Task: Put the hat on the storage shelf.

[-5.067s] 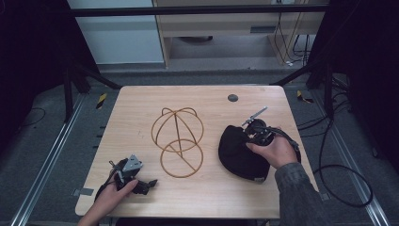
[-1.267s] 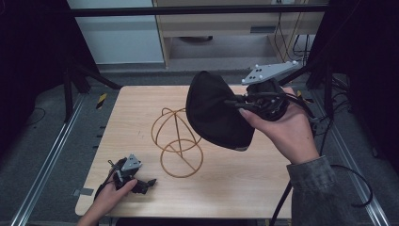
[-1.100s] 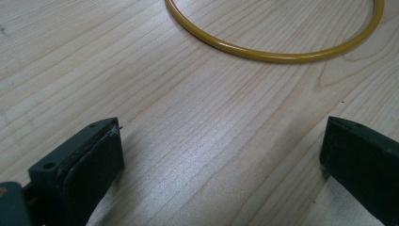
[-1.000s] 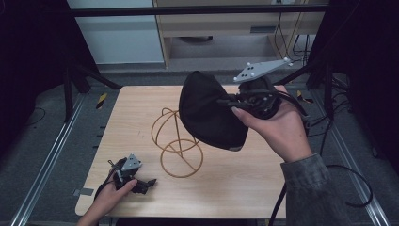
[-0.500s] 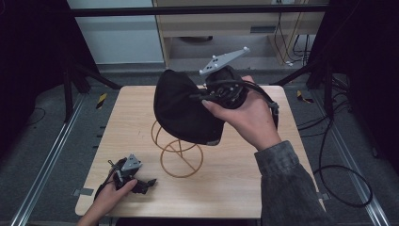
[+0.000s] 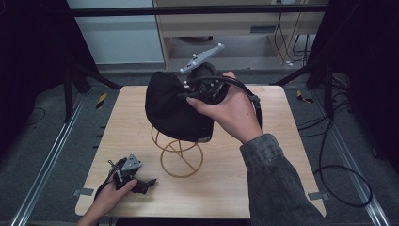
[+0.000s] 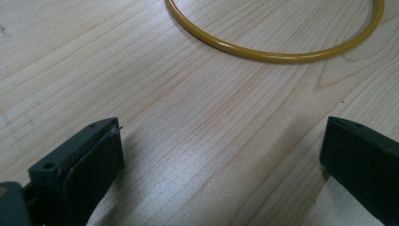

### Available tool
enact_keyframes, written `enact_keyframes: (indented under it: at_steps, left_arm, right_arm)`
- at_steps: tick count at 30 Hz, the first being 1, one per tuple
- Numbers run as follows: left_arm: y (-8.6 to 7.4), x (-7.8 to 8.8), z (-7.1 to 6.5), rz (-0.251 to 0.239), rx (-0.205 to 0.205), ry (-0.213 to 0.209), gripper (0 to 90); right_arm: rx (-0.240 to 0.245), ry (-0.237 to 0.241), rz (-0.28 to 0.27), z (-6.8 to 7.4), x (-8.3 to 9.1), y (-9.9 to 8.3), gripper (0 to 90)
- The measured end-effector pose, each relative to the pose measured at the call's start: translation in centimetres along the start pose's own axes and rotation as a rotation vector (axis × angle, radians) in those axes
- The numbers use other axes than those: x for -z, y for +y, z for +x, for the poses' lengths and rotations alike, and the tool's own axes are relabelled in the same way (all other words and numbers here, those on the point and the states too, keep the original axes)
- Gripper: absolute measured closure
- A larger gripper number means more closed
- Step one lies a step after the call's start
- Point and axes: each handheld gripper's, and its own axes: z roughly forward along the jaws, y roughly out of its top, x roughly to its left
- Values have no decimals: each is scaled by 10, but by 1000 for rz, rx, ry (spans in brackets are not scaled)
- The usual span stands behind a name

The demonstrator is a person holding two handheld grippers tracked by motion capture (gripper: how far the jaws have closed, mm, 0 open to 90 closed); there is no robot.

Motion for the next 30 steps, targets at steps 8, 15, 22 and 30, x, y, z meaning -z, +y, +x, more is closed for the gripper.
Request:
enact_keyframes:
  at_steps: [8, 15, 22, 30]
  left_arm:
    - [0, 0, 0, 0, 0, 0, 0]
    - [0, 0, 0, 0, 0, 0, 0]
    - [0, 0, 0, 0, 0, 0, 0]
    - [0, 0, 0, 0, 1, 0, 0]
  right_arm:
    - [-13, 8, 27, -7, -11, 5, 774]
    - [0, 21, 41, -1, -21, 8, 771]
    - [16, 29, 49, 4, -27, 11, 768]
    - [16, 31, 68, 2, -25, 8, 767]
